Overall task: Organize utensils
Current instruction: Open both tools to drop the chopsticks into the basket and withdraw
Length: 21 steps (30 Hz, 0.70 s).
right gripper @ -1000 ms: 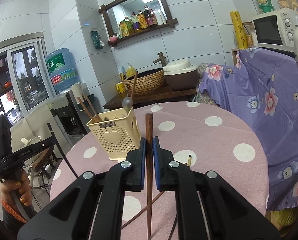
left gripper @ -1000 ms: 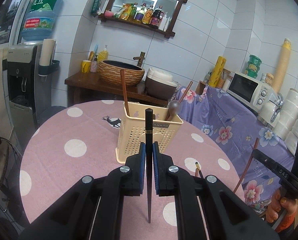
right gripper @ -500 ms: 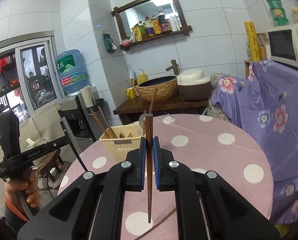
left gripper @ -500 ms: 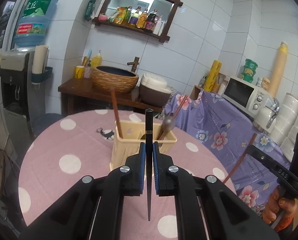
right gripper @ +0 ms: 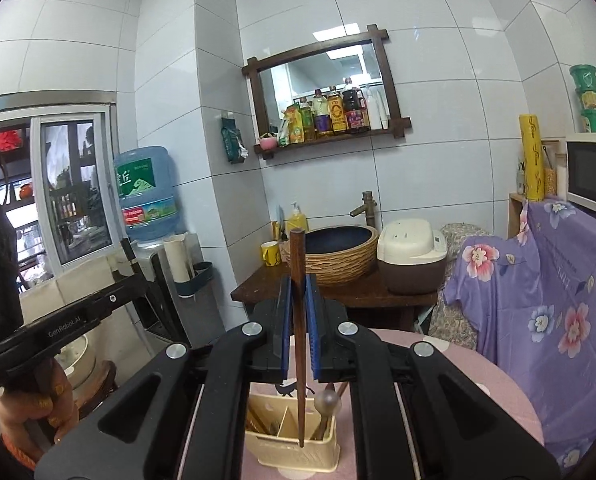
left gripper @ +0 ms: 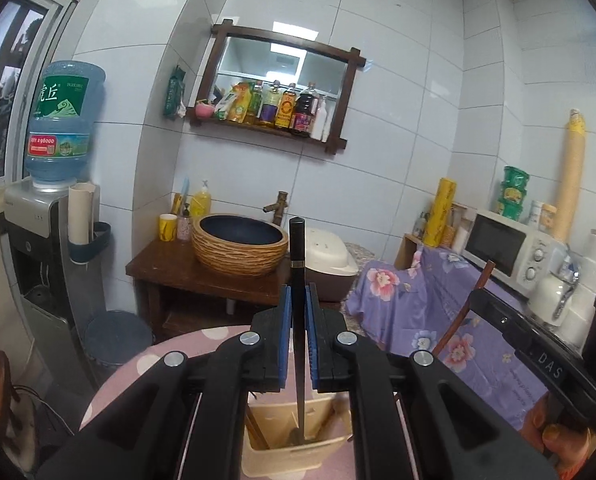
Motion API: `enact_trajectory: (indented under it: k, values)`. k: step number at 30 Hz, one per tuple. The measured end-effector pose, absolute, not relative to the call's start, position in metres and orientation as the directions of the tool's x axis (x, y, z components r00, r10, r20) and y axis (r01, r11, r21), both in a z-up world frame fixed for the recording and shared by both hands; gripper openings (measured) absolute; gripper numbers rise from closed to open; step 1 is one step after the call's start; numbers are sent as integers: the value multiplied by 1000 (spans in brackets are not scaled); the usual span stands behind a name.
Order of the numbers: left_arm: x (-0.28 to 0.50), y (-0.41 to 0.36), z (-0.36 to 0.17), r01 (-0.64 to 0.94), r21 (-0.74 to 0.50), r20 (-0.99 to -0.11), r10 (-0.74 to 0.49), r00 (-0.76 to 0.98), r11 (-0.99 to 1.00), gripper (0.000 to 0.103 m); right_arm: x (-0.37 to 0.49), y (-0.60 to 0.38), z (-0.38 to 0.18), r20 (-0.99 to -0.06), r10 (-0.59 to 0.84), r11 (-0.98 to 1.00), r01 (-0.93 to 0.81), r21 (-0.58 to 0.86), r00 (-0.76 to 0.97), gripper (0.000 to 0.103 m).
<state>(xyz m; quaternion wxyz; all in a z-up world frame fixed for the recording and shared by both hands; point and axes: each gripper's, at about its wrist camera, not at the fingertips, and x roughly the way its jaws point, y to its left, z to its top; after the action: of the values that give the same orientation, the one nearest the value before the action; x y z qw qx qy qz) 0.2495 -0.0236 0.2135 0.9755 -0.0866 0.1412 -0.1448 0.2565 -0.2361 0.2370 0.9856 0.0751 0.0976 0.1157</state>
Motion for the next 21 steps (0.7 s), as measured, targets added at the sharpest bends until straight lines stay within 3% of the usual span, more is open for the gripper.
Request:
enact_trajectory:
  k: [3, 10, 21]
  values:
    - [263, -30, 198, 228, -181, -265, -271, 925, 957, 8, 271, -226, 224, -161, 200, 974, -180, 136, 966, 8]
    - [281, -36, 131, 201, -201, -381, -265, 886, 959, 8, 297, -223, 165, -254, 195, 973, -155, 170, 947, 8]
    - [281, -39, 87, 193, -209, -454, -270, 849, 959, 8, 304, -226, 111, -326, 200, 969, -137, 204, 924, 8]
